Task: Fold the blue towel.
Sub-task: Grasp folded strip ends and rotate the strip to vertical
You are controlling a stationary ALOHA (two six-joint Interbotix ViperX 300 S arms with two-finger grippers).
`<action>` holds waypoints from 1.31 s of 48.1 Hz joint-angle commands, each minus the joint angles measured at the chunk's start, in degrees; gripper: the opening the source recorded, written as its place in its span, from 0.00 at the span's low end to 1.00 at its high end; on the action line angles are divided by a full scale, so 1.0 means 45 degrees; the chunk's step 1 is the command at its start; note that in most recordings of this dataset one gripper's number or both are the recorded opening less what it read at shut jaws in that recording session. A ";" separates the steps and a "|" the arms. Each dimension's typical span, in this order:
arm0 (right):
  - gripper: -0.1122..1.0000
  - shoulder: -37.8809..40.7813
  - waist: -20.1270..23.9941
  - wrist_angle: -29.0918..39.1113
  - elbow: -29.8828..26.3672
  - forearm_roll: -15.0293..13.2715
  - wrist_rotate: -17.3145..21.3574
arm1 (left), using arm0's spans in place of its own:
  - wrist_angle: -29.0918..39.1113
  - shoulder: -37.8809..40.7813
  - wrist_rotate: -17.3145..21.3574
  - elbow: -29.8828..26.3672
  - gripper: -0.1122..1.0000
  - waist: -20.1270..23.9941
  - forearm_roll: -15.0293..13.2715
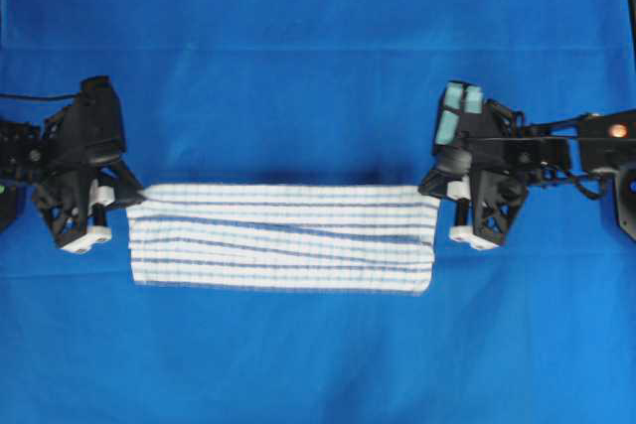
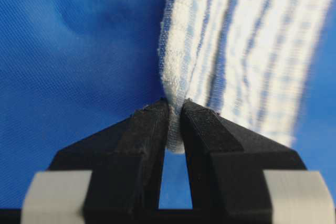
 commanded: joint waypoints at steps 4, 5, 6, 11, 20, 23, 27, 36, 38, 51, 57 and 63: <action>0.12 -0.1328 0.0020 0.0566 -0.0527 -0.0371 -0.0020 | 0.0371 -0.2012 -0.0020 -0.0273 0.16 0.0020 0.0000; 0.12 -0.1445 0.0000 0.0625 -0.0547 -0.0410 -0.0020 | 0.0371 -0.2246 -0.0020 -0.0254 0.17 0.0020 0.0000; 0.12 -0.1562 0.0020 0.0684 -0.0586 -0.0469 -0.0020 | 0.0371 -0.2500 -0.0020 -0.0215 0.17 0.0020 0.0000; 0.12 -0.2070 0.0000 0.0977 -0.0801 -0.0664 -0.0020 | 0.0371 -0.3652 -0.0020 -0.0039 0.17 0.0020 0.0000; 0.12 -0.2715 0.0000 0.1211 -0.0996 -0.0977 -0.0020 | 0.0449 -0.4590 -0.0020 0.0000 0.17 0.0020 0.0000; 0.12 -0.2773 0.0020 0.1211 -0.0996 -0.1055 -0.0020 | 0.0449 -0.4609 -0.0020 0.0000 0.17 0.0020 0.0000; 0.12 -0.2773 0.0000 0.1191 -0.0996 -0.1113 -0.0020 | 0.0449 -0.4590 -0.0020 0.0000 0.17 0.0020 0.0000; 0.12 -0.2695 -0.0469 0.1133 -0.1055 -0.1367 0.0000 | 0.0020 -0.4434 -0.0078 0.0000 0.17 -0.0293 -0.0020; 0.12 -0.2637 -0.0684 0.1133 -0.1094 -0.1484 0.0000 | -0.0352 -0.4238 -0.0098 0.0000 0.17 -0.0469 -0.0020; 0.12 -0.1465 -0.2637 0.0977 -0.1914 -0.2266 0.0000 | -0.2793 -0.1758 -0.0117 -0.0352 0.16 -0.1445 -0.0020; 0.12 -0.0684 -0.3359 0.0938 -0.2598 -0.2773 -0.0039 | -0.3848 -0.0273 -0.0098 -0.0918 0.17 -0.2129 -0.0020; 0.12 0.0137 -0.4102 0.0918 -0.3379 -0.3418 -0.0059 | -0.4609 0.1152 -0.0039 -0.1758 0.17 -0.2695 -0.0020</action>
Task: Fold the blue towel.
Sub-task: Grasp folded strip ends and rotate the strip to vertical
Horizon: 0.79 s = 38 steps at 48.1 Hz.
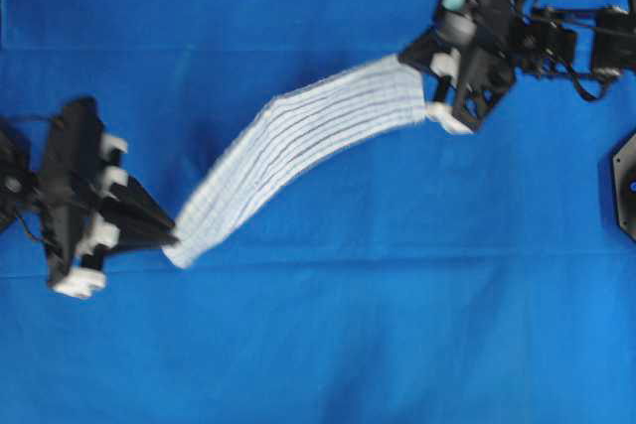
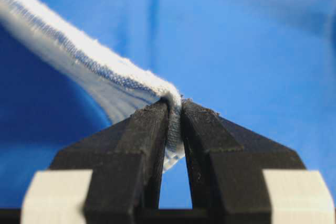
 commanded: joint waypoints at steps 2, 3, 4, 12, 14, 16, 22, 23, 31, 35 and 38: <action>0.12 0.0527 -0.0625 -0.0117 -0.0996 -0.0547 -0.0020 | -0.0527 0.1152 0.0098 -0.1094 0.16 -0.0449 0.0000; 0.12 0.0645 -0.0723 -0.0117 -0.1133 -0.0645 -0.0020 | -0.0547 0.1367 0.0117 -0.1270 0.17 -0.0527 0.0000; 0.12 0.0742 -0.0820 -0.0117 -0.1230 -0.0742 -0.0020 | -0.0547 0.1680 0.0117 -0.1543 0.17 -0.0625 0.0000; 0.12 0.1543 -0.1504 -0.0215 -0.2285 -0.1367 -0.0020 | -0.0527 0.3184 0.0234 -0.2891 0.17 -0.0918 0.0000; 0.12 0.1738 -0.1602 -0.0234 -0.2500 -0.1484 -0.0039 | -0.0508 0.3574 0.0352 -0.3281 0.17 -0.0918 0.0000; 0.12 0.1895 -0.1660 -0.0254 -0.2715 -0.1602 -0.0039 | -0.0527 0.3848 0.0449 -0.3555 0.17 -0.0938 0.0020; 0.12 0.2266 -0.1777 -0.0410 -0.3223 -0.1953 -0.0039 | -0.0527 0.4629 0.0762 -0.4434 0.16 -0.0918 0.0020; 0.12 0.2305 -0.1797 -0.0449 -0.3281 -0.2012 -0.0039 | -0.0527 0.4824 0.0820 -0.4687 0.16 -0.0918 0.0000; 0.12 0.2500 -0.1836 -0.0645 -0.3574 -0.2148 -0.0039 | -0.0488 0.5664 0.1445 -0.5801 0.16 -0.0820 0.0020; 0.12 0.2461 -0.1836 -0.0625 -0.3496 -0.2148 -0.0039 | -0.0430 0.5996 0.1816 -0.6250 0.16 -0.0762 0.0020; 0.12 0.2363 -0.1875 -0.0547 -0.3340 -0.2148 -0.0020 | -0.0371 0.6191 0.2051 -0.6523 0.16 -0.0723 0.0020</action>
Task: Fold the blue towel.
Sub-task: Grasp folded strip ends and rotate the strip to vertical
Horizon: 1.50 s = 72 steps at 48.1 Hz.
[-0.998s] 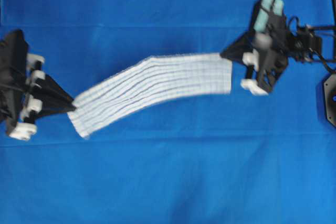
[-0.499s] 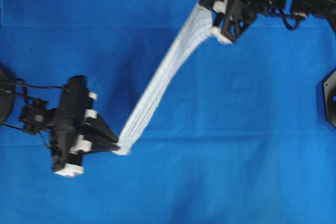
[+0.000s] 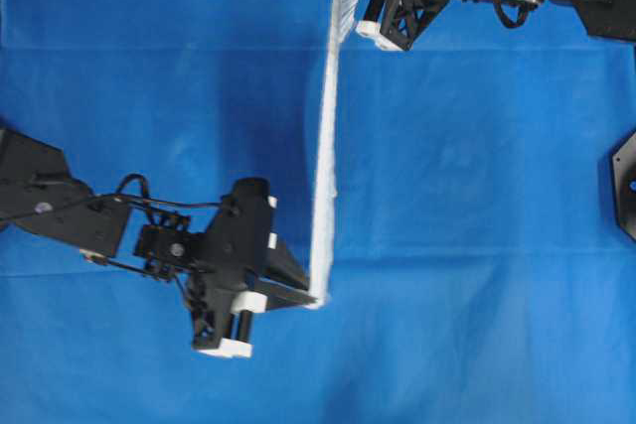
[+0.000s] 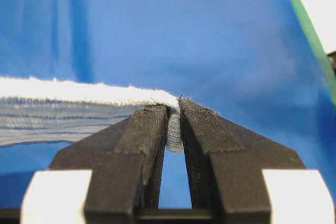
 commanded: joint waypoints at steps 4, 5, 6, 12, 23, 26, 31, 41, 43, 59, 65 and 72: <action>0.12 -0.0605 -0.0410 0.0098 0.0195 -0.0078 0.0020 | 0.0020 0.0352 0.0449 -0.1113 0.17 0.0000 0.0000; 0.12 -0.0703 -0.0430 0.0137 0.0313 -0.0078 0.0020 | 0.0020 0.0449 0.0508 -0.1250 0.17 0.0039 0.0020; 0.12 -0.0781 -0.0488 0.0156 0.0430 -0.0078 0.0020 | 0.0020 0.0547 0.0547 -0.1367 0.16 0.0078 0.0020; 0.12 -0.1523 -0.0762 0.0234 0.1328 -0.0059 0.0059 | 0.0020 0.1328 0.0977 -0.2363 0.16 0.0293 0.0000; 0.12 -0.2207 -0.0879 0.0234 0.2129 -0.0059 0.0020 | -0.0078 0.2578 0.1465 -0.3906 0.16 0.0605 0.0000; 0.12 -0.2070 -0.0879 0.0176 0.2070 -0.0078 0.0020 | -0.0078 0.2656 0.1465 -0.3945 0.16 0.0645 0.0000; 0.12 -0.1445 -0.0859 0.0098 0.1758 -0.0078 0.0000 | 0.0000 0.2559 0.1445 -0.3672 0.16 0.0664 0.0020; 0.12 0.0625 -0.0840 -0.0605 0.0723 -0.0078 0.0020 | -0.0254 0.1699 0.0977 -0.1699 0.16 0.0547 -0.0059; 0.12 0.0957 -0.0840 -0.0781 0.0508 -0.0078 0.0020 | -0.0371 0.1504 0.0781 -0.1270 0.16 0.0508 -0.0059; 0.12 0.2188 -0.0684 -0.1367 -0.0391 -0.0098 -0.0117 | -0.0762 0.0898 -0.0625 0.0488 0.17 0.0293 -0.0059; 0.12 0.2188 -0.0625 -0.1387 -0.0391 -0.0098 -0.0352 | -0.0762 0.0918 -0.0586 0.0449 0.16 0.0312 -0.0039; 0.12 0.2188 -0.0645 -0.1367 -0.0391 -0.0098 -0.0449 | -0.0762 0.0957 -0.0547 0.0391 0.17 0.0430 -0.0039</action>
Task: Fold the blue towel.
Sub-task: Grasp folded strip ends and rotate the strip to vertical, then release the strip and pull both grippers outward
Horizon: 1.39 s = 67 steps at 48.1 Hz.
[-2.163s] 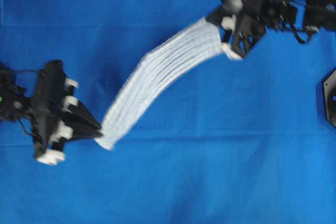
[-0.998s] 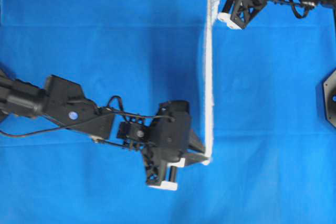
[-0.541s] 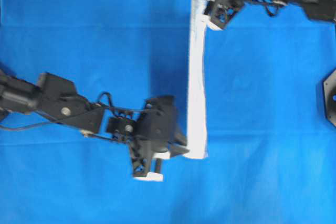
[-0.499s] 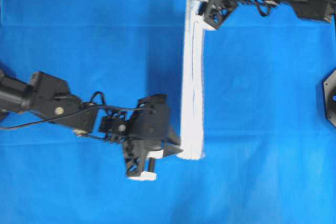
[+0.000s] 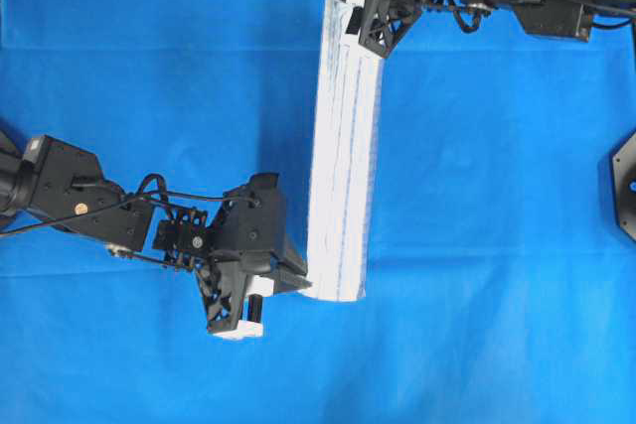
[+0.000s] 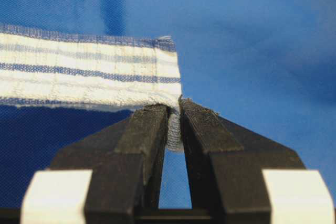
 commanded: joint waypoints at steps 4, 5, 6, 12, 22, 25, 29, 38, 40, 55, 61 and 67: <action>0.12 -0.0234 -0.0039 -0.0059 -0.0293 -0.0059 -0.0078 | -0.0117 -0.0312 0.0020 -0.0215 0.17 -0.0059 0.0020; 0.12 -0.0234 -0.0059 -0.0059 -0.0293 -0.0059 -0.0078 | -0.0117 -0.0312 0.0020 -0.0215 0.17 -0.0059 0.0020; 0.12 -0.0254 -0.0039 -0.0059 -0.0273 -0.0059 -0.0098 | -0.0117 -0.0312 0.0020 -0.0215 0.17 -0.0059 0.0020; 0.13 -0.0352 0.0000 -0.0078 -0.0254 -0.0098 -0.0293 | -0.0039 -0.0352 0.0020 -0.0215 0.25 -0.0059 0.0020; 0.63 -0.0664 0.0176 -0.0059 -0.0215 -0.0098 -0.0762 | 0.1191 -0.0957 0.0078 -0.0234 0.57 -0.0039 0.0020; 0.67 -0.0898 0.0215 -0.0059 -0.0137 -0.0098 -0.0781 | 0.1895 -0.1348 0.0098 -0.0215 0.65 -0.0039 0.0039; 0.60 -0.1289 0.0254 -0.0059 0.0078 -0.0078 -0.0781 | 0.2637 -0.1992 0.0137 -0.0137 0.70 0.0000 0.0059; 0.59 -0.2559 0.0527 -0.0137 0.1016 -0.0059 -0.0586 | 0.3086 -0.3437 0.0313 0.0566 0.70 0.0625 0.0098; 0.59 -0.2891 0.0605 -0.0234 0.1328 -0.0020 -0.0547 | 0.3047 -0.3789 0.0488 0.0723 0.70 0.0820 0.0098; 0.59 -0.6113 0.1699 -0.2832 0.4434 0.0586 0.0156 | 0.0039 -0.6406 0.2637 0.2793 0.70 0.2598 0.0098; 0.59 -0.7422 0.2227 -0.3789 0.5625 0.0645 0.0781 | -0.0898 -0.7422 0.2949 0.3613 0.70 0.3223 0.0098; 0.59 -0.8262 0.2637 -0.4453 0.6523 0.0645 0.1348 | -0.1523 -0.8262 0.2949 0.4434 0.70 0.3691 0.0098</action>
